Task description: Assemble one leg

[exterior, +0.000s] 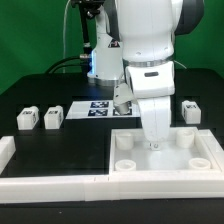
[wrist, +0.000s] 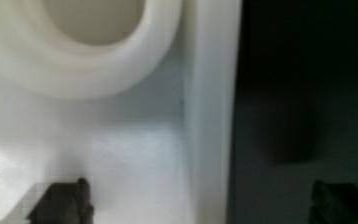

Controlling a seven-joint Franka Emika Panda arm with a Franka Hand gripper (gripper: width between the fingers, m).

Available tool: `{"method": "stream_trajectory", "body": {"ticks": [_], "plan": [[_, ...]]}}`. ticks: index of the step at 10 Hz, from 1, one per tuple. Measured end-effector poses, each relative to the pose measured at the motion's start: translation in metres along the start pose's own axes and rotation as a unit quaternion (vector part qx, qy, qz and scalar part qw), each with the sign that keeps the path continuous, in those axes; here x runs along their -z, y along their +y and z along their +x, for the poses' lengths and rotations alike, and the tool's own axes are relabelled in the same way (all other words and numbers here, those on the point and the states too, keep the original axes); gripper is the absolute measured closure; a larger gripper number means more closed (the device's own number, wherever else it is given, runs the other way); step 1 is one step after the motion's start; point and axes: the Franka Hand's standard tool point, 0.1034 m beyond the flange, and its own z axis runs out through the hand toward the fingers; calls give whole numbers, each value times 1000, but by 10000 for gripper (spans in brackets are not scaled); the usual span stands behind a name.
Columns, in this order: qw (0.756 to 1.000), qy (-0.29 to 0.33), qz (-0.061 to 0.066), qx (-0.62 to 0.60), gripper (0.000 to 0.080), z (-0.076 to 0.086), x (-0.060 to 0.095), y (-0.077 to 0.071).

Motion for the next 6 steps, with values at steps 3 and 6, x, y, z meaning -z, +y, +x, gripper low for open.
{"method": "stream_trajectory", "body": {"ticks": [3,6], "plan": [[1000,0,0,0,152,0,0,0],[1000,0,0,-4,150,0,1,0]]}}
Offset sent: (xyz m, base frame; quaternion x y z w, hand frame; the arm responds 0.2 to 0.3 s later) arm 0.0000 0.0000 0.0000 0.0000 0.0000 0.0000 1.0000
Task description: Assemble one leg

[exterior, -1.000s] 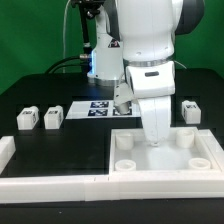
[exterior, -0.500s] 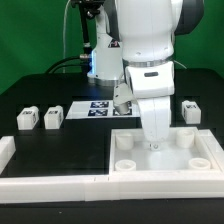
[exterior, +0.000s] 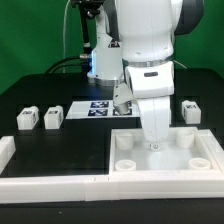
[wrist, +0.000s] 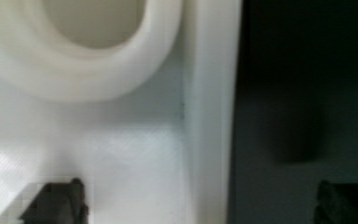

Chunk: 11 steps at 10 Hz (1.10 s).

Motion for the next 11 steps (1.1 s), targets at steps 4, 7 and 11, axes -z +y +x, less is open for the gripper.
{"method": "stream_trajectory", "body": {"ticks": [4,7,11], "plan": [[996,-7,-21,-89,150,30,43,-10],[958,2,-29,-285,150,73,53,-22],[895,13,-25,-445,150,79,50,-24]]}}
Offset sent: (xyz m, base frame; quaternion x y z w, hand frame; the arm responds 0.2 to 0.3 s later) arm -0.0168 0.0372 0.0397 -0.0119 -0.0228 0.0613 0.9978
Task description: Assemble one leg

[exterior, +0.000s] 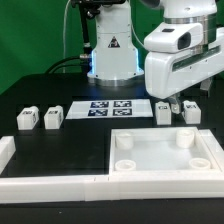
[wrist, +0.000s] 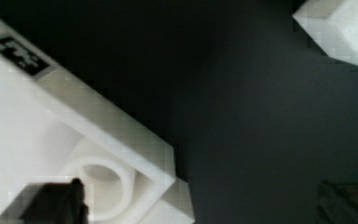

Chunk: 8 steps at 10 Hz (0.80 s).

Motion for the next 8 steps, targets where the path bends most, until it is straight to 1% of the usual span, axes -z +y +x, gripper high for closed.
{"method": "stream_trajectory", "body": {"ticks": [1,2,3,4,5,6,7,8], "plan": [[998,0,3,-61,150,0,-1,-3],[991,-3,6,-136,150,-5,-9,-13],[982,-10,8,-189,150,-9,-12,-27],[968,-12,11,-249,150,-8,-13,-35],[966,-13,13,-260,150,-9,-14,-38],[967,-17,13,-255,150,-9,-14,-37],[966,-35,15,-254,150,-12,-14,-37],[967,-30,15,-254,150,-9,-13,-37]]}}
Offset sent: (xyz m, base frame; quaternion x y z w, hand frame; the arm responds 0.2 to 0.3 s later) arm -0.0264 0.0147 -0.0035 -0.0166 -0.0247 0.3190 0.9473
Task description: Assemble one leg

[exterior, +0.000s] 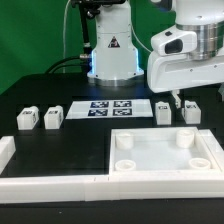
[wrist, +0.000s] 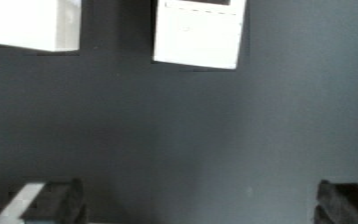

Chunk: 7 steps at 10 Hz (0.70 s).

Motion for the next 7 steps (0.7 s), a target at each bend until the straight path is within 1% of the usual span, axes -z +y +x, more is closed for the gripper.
{"method": "stream_trajectory", "body": {"ticks": [1,2,3,4,5,6,7], "plan": [[999,-33,-3,-7,150,-8,-2,2],[993,-110,0,-33,150,-17,-1,1],[984,-167,10,-55,150,-19,-5,-3],[971,-231,10,-58,150,-25,-9,-2],[956,-287,11,-56,150,-28,-10,-4],[946,-319,13,-54,150,-24,-12,-6],[926,-373,13,-50,150,-32,-10,-6]]}}
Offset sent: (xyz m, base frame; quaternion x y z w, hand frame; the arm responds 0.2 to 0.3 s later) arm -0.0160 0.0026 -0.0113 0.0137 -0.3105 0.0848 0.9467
